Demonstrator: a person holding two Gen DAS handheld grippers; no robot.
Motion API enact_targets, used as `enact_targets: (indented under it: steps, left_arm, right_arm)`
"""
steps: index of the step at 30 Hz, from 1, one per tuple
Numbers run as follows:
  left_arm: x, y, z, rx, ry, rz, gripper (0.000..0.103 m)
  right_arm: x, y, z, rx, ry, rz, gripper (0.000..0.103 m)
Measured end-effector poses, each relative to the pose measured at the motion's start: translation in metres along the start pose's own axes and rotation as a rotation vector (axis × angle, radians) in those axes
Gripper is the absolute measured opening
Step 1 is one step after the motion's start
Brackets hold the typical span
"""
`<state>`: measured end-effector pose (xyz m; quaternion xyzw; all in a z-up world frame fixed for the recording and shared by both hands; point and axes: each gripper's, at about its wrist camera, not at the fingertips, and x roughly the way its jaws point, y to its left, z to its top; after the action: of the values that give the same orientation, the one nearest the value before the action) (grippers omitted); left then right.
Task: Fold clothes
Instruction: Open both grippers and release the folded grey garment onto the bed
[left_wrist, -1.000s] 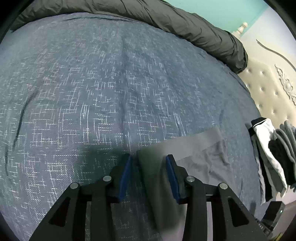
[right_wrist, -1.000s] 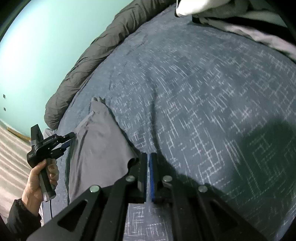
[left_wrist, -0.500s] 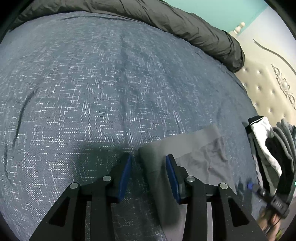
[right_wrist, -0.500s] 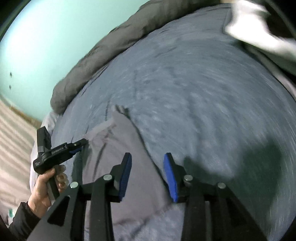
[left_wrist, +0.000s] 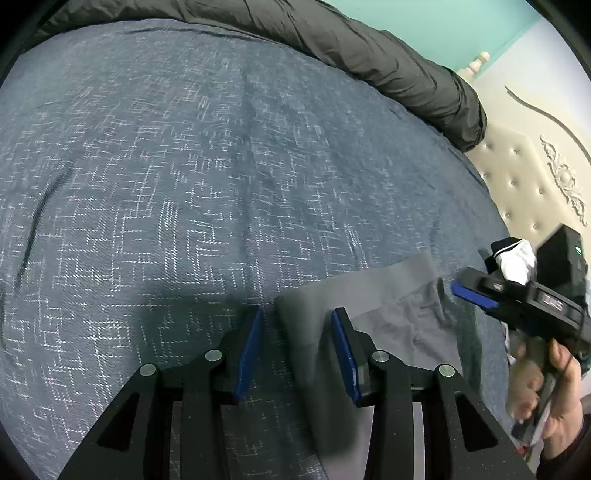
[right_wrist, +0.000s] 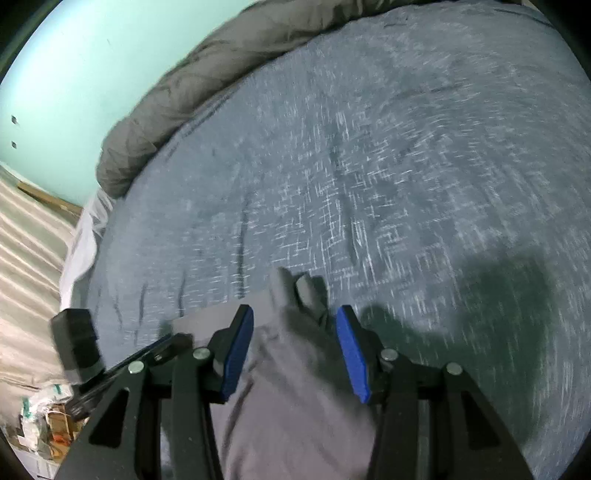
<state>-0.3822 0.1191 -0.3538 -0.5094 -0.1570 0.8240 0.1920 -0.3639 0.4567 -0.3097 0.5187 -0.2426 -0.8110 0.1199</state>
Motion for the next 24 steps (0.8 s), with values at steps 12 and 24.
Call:
enact_targets:
  steps: [12, 24]
  left_arm:
    - [-0.003, -0.003, 0.000, 0.062, -0.033, 0.035, 0.011]
    - [-0.047, -0.002, -0.030, 0.036, 0.000, 0.045, 0.046]
  right_arm:
    - [0.026, 0.000, 0.003, -0.161, -0.007, -0.099, 0.002]
    - [-0.016, -0.009, -0.016, -0.176, -0.085, -0.085, 0.002]
